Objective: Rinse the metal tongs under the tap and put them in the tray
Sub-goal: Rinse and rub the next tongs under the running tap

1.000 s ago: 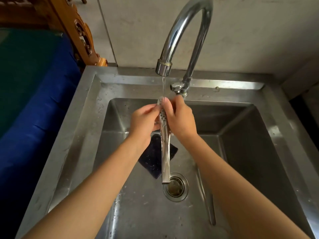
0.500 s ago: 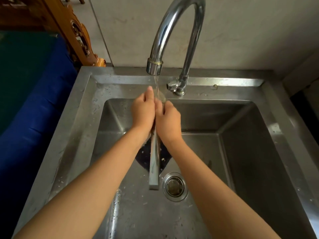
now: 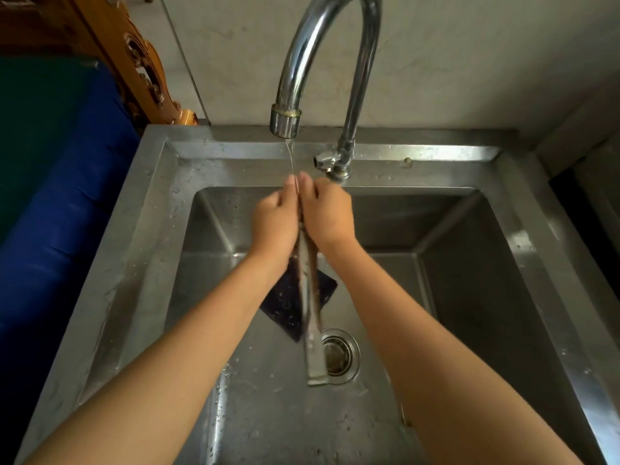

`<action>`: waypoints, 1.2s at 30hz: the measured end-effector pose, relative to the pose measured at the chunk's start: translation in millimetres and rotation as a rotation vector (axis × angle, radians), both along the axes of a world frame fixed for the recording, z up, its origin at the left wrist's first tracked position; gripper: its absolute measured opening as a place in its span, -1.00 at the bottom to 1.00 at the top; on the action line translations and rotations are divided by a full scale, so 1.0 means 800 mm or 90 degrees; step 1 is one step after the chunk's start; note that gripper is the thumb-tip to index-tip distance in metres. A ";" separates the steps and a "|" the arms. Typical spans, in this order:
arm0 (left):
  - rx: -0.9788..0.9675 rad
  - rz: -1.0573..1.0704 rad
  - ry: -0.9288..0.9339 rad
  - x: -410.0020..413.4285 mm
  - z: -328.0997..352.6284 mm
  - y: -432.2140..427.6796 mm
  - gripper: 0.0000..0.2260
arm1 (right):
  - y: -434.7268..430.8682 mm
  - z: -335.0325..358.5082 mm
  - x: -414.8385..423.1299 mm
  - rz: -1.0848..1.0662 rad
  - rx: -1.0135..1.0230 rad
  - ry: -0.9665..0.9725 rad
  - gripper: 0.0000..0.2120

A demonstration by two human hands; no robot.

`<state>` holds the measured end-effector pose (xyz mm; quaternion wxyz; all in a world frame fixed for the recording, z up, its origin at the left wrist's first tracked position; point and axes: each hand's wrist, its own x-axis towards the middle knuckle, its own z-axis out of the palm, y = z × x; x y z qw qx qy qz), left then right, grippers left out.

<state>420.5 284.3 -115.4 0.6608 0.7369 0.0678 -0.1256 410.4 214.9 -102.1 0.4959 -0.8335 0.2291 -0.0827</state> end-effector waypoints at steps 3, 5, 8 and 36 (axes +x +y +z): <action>0.029 -0.050 -0.027 -0.009 0.004 0.000 -0.62 | -0.003 0.007 0.008 -0.034 0.027 -0.017 -0.64; 0.005 0.005 -0.018 0.010 0.016 0.002 -0.66 | 0.012 0.004 -0.002 -0.002 0.011 -0.036 -0.63; -0.042 0.090 0.021 0.035 0.033 0.006 -0.66 | 0.036 -0.002 -0.025 0.050 -0.030 -0.061 -0.61; -0.048 0.042 0.013 0.006 0.032 0.010 -0.62 | 0.018 0.010 -0.008 0.014 0.025 -0.051 -0.64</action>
